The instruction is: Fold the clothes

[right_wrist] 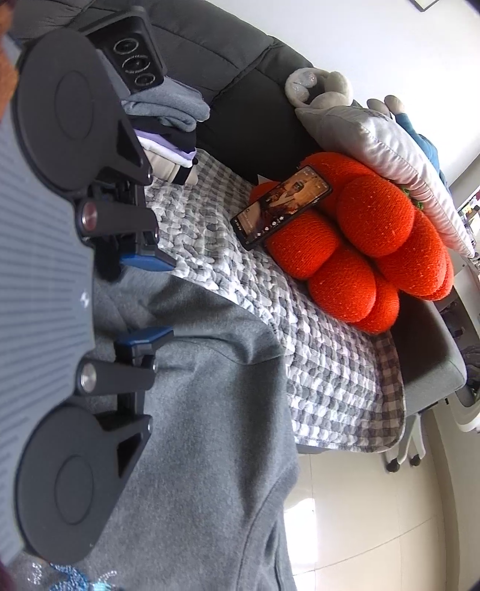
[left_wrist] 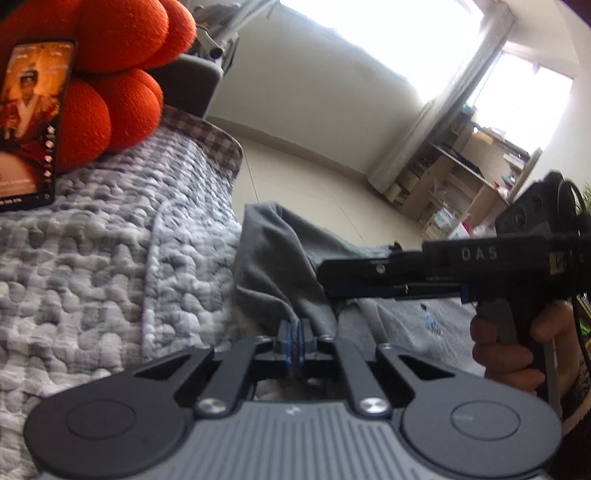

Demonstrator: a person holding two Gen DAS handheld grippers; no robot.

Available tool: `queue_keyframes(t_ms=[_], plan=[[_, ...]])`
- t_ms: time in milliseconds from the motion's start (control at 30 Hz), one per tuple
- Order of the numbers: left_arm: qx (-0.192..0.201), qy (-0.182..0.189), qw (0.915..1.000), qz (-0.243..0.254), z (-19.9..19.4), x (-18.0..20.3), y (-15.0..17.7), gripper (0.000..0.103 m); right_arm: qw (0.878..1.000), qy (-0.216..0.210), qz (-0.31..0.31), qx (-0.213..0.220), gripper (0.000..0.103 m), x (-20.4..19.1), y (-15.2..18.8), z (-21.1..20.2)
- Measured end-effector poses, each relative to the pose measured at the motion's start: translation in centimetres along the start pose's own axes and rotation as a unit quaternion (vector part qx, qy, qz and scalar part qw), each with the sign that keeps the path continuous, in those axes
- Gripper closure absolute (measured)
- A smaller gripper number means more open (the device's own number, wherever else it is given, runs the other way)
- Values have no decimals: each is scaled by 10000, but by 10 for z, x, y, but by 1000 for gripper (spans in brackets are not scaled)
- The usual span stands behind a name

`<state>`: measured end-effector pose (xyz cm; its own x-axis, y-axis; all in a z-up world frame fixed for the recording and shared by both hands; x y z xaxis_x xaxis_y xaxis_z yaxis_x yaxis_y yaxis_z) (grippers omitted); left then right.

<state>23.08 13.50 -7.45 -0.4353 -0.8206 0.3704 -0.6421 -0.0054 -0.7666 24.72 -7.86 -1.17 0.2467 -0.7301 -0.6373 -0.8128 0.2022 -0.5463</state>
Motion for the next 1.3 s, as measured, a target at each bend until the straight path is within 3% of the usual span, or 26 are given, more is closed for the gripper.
queue_keyframes(t_ms=[233,467,567,700,767,800,833,1000,1067,1100,1167,1300], plan=[[630,-508,9947,-627,-22,-29,-8,100,10000,-3,-79,53,65,-2,2,1],[1373,-1076,9775,-1182,-36,-56,-7,100,9998,-9,-192,9,65,-6,6,7],[1604,-1148,9706,-1383,-39,-66,-6,101,9994,-23,-330,21,65,-11,9,8],[1388,-1017,9706,-1685,-42,-78,-6,98,9980,-78,-624,-49,65,-22,16,12],[1101,-915,9736,-1779,-42,-81,-8,80,9963,-83,-855,-94,65,-29,20,13],[959,-918,9747,-1799,-41,-81,-9,64,9948,-91,-1008,-120,65,-34,23,14],[839,-940,9755,-1803,-40,-82,-9,58,9931,-99,-1159,-146,64,-38,25,14],[243,-848,9790,-1837,-25,-85,-4,58,9818,-167,-1865,-335,64,-58,43,22],[157,-749,9805,-1811,-21,-84,-2,66,9759,-65,-2139,-430,63,-64,53,28],[134,-711,9812,-1787,-20,-82,-2,75,9726,17,-2278,-474,61,-68,57,32],[96,-736,9825,-1706,-17,-80,-1,76,9654,224,-2544,-524,60,-72,64,39],[56,-867,9826,-1640,-13,-80,0,91,9506,553,-3025,-419,60,-77,76,46]])
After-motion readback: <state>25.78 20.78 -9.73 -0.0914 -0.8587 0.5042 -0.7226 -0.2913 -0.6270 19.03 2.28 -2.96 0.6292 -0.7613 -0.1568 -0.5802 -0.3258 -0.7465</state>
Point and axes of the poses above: each gripper's, at about its wrist camera, not at the fingertips, and z roughly the way its jaws point, x to its right, y to its underside, the point moved 1 cm from there along z, roughly the way its jaws point, and after that the axes turned 4 degrees about z, right-handed, at the moved point
